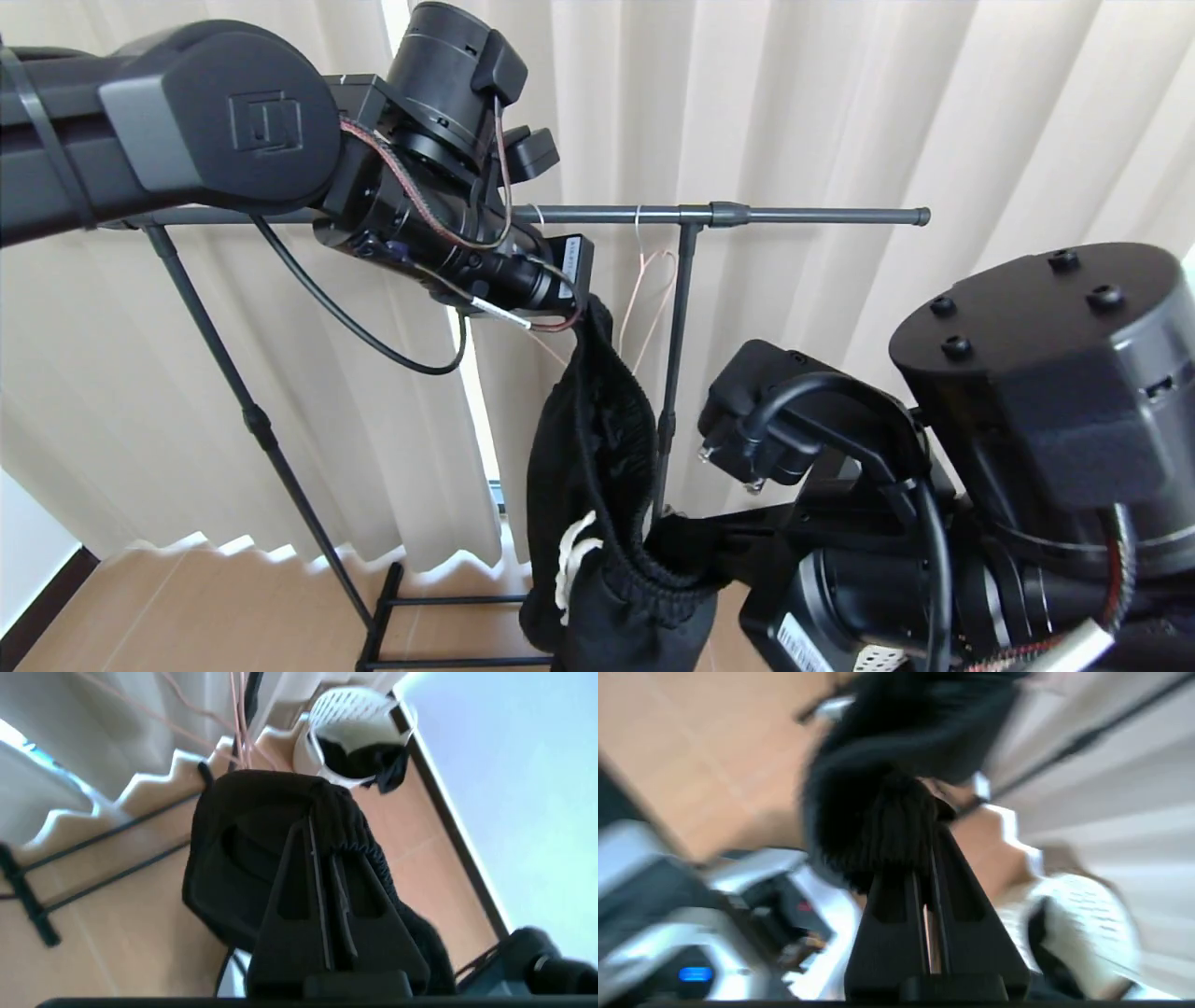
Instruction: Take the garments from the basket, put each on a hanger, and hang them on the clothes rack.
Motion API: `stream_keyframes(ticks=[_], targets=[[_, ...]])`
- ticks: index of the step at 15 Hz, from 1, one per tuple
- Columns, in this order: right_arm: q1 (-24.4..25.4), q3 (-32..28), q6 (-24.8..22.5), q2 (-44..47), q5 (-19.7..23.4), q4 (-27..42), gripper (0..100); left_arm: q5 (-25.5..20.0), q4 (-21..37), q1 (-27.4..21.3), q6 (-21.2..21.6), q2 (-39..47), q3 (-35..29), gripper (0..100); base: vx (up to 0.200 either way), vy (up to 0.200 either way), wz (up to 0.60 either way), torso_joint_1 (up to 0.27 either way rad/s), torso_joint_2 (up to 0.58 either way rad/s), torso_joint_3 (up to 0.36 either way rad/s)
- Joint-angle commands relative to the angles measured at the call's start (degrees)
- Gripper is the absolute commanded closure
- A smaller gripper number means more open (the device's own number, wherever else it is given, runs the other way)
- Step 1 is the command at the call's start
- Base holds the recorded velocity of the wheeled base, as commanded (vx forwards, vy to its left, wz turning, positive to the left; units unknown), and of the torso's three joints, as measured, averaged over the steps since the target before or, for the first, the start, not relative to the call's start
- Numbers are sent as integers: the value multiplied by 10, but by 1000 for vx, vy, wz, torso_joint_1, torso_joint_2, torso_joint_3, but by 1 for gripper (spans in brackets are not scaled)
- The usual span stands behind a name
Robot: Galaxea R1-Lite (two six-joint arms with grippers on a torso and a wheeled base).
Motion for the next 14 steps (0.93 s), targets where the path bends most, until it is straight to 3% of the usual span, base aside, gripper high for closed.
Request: stream_keyframes(ticks=[1,3,5,7,10,12,14], targets=[[-102,34,-82,-23,-16,-3,100,0,32,9,3,-20,1,100,0,0,0,0,0,0],[-172,27,-90,15,-34,-56,100,1,93,9,-2,-45,38,100,0,0,0,0,0,0],[-209,20,-91,54,-59,-129,100,2,95,7,-1,-101,140,100,0,0,0,0,0,0],[-211,-21,-89,98,-77,-170,100,3,65,-13,-1,-158,254,100,0,0,0,0,0,0],[-211,-126,-60,169,-77,-175,100,3,6,-106,-18,-183,384,100,0,0,0,0,0,0],[-207,-177,-33,201,-77,-175,100,0,-54,-161,-57,-166,423,100,0,0,0,0,0,0],[-195,-198,-26,210,-74,-175,100,-1,-112,-208,-94,-130,420,100,0,0,0,0,0,0]])
